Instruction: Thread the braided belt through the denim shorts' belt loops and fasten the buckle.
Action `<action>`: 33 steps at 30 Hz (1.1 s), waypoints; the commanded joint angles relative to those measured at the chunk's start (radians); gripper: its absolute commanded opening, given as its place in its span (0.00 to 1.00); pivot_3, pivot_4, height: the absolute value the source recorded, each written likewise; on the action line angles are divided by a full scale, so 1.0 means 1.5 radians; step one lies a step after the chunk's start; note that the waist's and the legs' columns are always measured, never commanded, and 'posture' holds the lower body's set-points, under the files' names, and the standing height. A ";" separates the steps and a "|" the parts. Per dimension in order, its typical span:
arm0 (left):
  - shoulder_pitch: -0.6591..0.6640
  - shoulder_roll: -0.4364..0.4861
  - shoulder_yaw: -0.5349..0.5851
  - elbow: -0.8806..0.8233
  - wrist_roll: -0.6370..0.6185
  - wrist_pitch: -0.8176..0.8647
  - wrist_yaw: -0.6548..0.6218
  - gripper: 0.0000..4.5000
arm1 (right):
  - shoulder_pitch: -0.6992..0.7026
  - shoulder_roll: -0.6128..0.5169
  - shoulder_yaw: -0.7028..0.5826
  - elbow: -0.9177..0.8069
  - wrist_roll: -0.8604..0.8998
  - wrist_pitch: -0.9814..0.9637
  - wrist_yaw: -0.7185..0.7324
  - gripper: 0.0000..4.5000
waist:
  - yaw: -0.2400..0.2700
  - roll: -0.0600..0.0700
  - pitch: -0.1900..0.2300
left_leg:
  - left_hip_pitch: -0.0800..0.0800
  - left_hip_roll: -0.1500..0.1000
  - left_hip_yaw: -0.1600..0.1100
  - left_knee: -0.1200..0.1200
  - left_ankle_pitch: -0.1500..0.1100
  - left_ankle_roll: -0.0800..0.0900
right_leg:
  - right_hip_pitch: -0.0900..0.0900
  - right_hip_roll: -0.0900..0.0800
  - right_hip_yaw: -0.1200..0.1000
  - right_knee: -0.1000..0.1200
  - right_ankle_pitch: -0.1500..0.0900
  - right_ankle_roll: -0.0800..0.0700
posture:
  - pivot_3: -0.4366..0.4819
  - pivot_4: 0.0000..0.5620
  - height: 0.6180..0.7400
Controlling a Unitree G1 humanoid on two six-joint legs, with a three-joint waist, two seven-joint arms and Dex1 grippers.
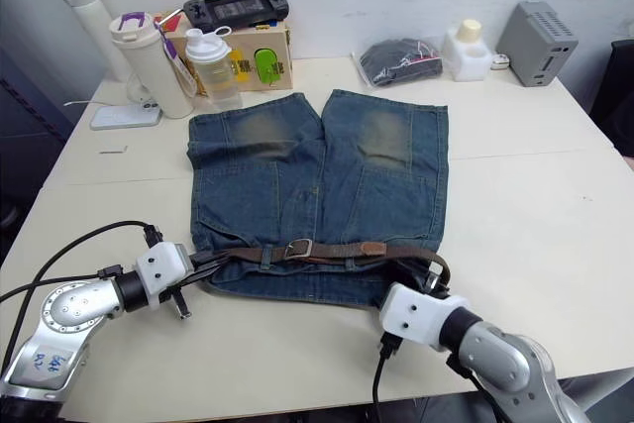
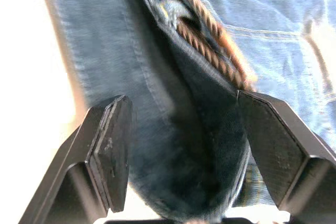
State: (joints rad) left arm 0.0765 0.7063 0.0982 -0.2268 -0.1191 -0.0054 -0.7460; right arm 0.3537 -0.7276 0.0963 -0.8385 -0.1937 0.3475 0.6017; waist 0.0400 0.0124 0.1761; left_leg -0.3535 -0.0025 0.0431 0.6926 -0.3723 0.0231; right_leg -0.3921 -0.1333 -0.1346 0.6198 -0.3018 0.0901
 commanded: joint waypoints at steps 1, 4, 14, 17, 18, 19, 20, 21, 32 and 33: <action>-0.007 -0.009 -0.024 -0.006 -0.005 0.002 -0.013 0.00 | 0.028 0.010 -0.039 -0.043 0.027 -0.022 0.006 0.77 | 0.003 -0.001 0.001 | 0.000 0.000 0.000 0.000 0.000 0.000 | 0.000 0.000 0.000 0.000 0.000 0.000 | 0.48 0.27 0.59; -0.011 -0.015 -0.030 -0.011 -0.005 0.005 -0.014 0.00 | 0.008 0.025 -0.052 -0.033 0.015 -0.028 -0.015 0.77 | 0.004 -0.001 0.001 | 0.000 0.000 0.000 0.000 0.000 0.000 | 0.000 0.000 0.000 0.000 0.000 0.000 | 0.48 0.27 0.59; -0.011 -0.018 -0.027 -0.009 -0.004 0.006 -0.013 0.00 | -0.060 0.023 0.019 0.051 -0.140 -0.015 -0.038 0.77 | 0.008 -0.001 0.002 | -0.001 0.000 0.000 0.000 0.000 0.000 | 0.000 0.000 0.000 0.000 0.000 0.000 | 0.48 0.27 0.59; -0.013 -0.017 -0.024 -0.007 -0.004 0.007 -0.012 0.00 | -0.053 0.024 0.030 0.057 -0.155 -0.012 -0.032 0.77 | 0.008 -0.001 0.002 | -0.001 0.000 0.000 0.001 0.000 0.000 | 0.000 0.000 0.000 0.000 0.000 0.000 | 0.48 0.27 0.59; -0.014 -0.017 -0.023 -0.007 -0.004 0.007 -0.012 0.00 | -0.051 0.025 0.031 0.058 -0.155 -0.011 -0.030 0.77 | 0.008 -0.001 0.002 | -0.001 0.000 0.000 0.001 0.000 0.000 | 0.000 0.000 0.000 0.000 0.000 0.000 | 0.48 0.27 0.59; -0.013 -0.017 -0.023 -0.006 -0.004 0.007 -0.012 0.00 | -0.047 0.023 0.033 0.059 -0.161 -0.010 -0.027 0.77 | 0.008 -0.001 0.002 | 0.000 0.000 0.000 0.001 0.000 0.000 | 0.000 0.000 0.000 0.000 0.000 0.000 | 0.48 0.27 0.59; -0.013 -0.016 -0.022 -0.005 -0.004 0.008 -0.012 0.00 | -0.041 0.021 0.033 0.060 -0.162 -0.014 -0.026 0.77 | 0.008 -0.001 0.002 | 0.000 0.000 0.000 0.001 0.000 0.000 | 0.000 0.000 0.000 0.000 0.000 0.000 | 0.48 0.27 0.59; -0.013 -0.015 -0.020 -0.003 -0.004 0.007 -0.012 0.00 | -0.036 0.021 0.032 0.058 -0.161 -0.017 -0.026 0.77 | 0.008 -0.001 0.002 | 0.000 0.000 0.000 0.001 0.000 0.000 | 0.000 0.000 0.000 0.000 0.000 0.000 | 0.48 0.27 0.59; -0.016 -0.015 -0.019 0.008 -0.003 0.003 -0.017 0.00 | 0.018 0.007 -0.025 0.036 -0.147 -0.069 -0.015 0.77 | 0.007 -0.001 0.002 | 0.000 0.000 0.000 0.001 0.000 0.000 | 0.000 0.000 0.000 0.000 0.000 0.000 | 0.48 0.27 0.59; -0.015 -0.015 -0.020 0.006 -0.003 0.003 -0.017 0.00 | 0.011 0.010 -0.024 0.045 -0.157 -0.062 -0.018 0.77 | 0.007 -0.001 0.002 | 0.000 0.000 0.000 0.001 0.000 0.000 | 0.000 0.000 0.000 0.000 0.000 0.000 | 0.48 0.27 0.59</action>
State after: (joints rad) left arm 0.0476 0.6811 0.0722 -0.2237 -0.1194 -0.0031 -0.7633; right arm 0.3769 -0.7111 0.0766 -0.7757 -0.4006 0.2550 0.5884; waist 0.0509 0.0109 0.1795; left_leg -0.3541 -0.0025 0.0432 0.6938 -0.3718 0.0234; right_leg -0.3925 -0.1327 -0.1344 0.6203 -0.3017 0.0903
